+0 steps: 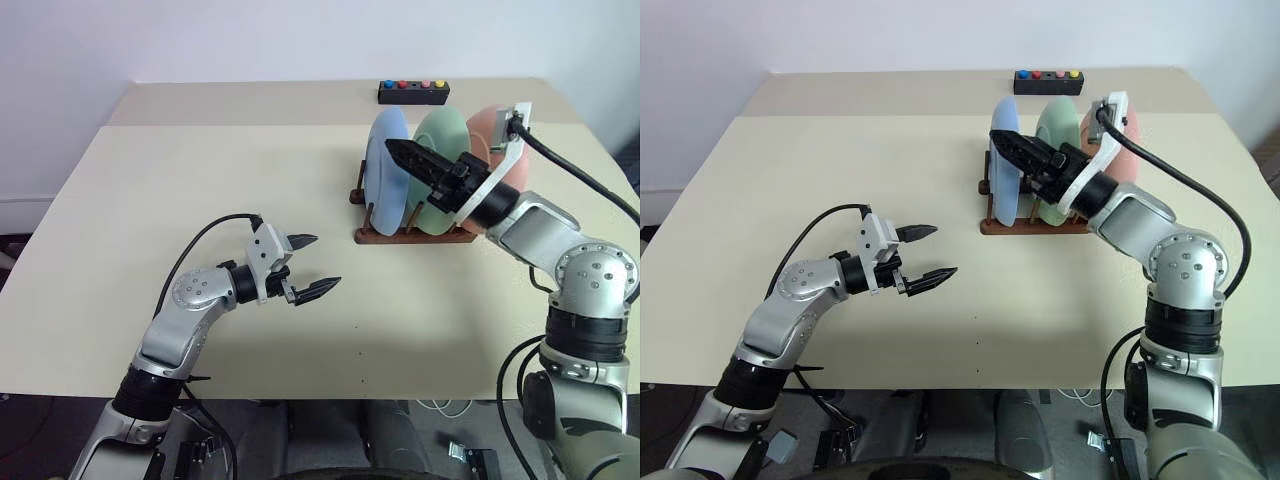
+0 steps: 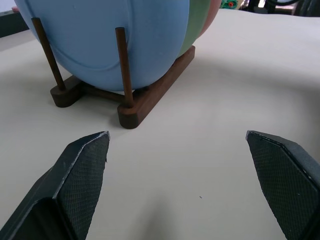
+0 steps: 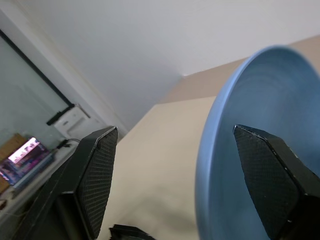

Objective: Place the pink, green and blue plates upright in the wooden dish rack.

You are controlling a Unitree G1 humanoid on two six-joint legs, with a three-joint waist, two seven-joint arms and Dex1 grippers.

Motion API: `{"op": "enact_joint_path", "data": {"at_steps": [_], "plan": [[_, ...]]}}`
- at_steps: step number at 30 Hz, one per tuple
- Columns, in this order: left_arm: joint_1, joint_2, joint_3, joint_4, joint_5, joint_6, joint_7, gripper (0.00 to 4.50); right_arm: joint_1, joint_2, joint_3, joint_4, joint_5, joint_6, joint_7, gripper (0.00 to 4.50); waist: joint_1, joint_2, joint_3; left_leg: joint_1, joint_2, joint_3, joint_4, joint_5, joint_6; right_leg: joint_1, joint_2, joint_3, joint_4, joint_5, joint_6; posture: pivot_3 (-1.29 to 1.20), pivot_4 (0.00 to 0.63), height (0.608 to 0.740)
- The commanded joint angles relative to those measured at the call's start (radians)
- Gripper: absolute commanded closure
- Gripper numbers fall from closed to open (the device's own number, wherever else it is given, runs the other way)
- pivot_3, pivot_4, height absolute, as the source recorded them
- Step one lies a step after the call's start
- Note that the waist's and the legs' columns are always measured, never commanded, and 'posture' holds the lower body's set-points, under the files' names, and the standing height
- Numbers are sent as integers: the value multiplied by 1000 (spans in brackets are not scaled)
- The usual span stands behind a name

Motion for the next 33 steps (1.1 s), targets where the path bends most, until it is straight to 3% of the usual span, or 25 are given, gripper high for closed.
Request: {"op": "enact_joint_path", "data": {"at_steps": [1,7,12,17,22,33], "plan": [[-5,-1,8,-40,-5,-9,1,0,-21,-44,-30,-76,-21,-9,23,777,1,0,0,0,0,0,0,0,0,0,0,0,0,0,0,0,150,734],[-4,-3,6,-39,-5,-10,0,0,-6,-124,-42,-149,-80,-25,67,777,1,0,0,0,0,0,0,0,0,0,0,0,0,0,0,0,150,734],[-8,-5,8,-36,-5,-11,2,0,53,-225,-102,-248,-165,-94,204,777,3,0,0,0,0,0,0,0,0,0,0,0,-1,0,0,0,150,734],[17,25,48,-23,-9,-16,-1,0,382,-365,-328,-285,-347,-241,493,777,12,-2,0,-3,0,-1,0,-1,1,0,0,-2,-3,0,1,0,150,734],[65,74,104,-2,-9,-25,-3,0,697,-348,-494,-219,-474,-375,698,777,0,-2,0,-1,0,1,0,-1,1,1,-1,-1,-2,0,1,0,150,734],[136,157,254,89,-24,-71,-13,0,825,-312,-475,83,-698,-585,795,777,4,-4,1,1,1,5,1,-1,1,2,-1,2,-3,-2,-5,0,150,734]]}}
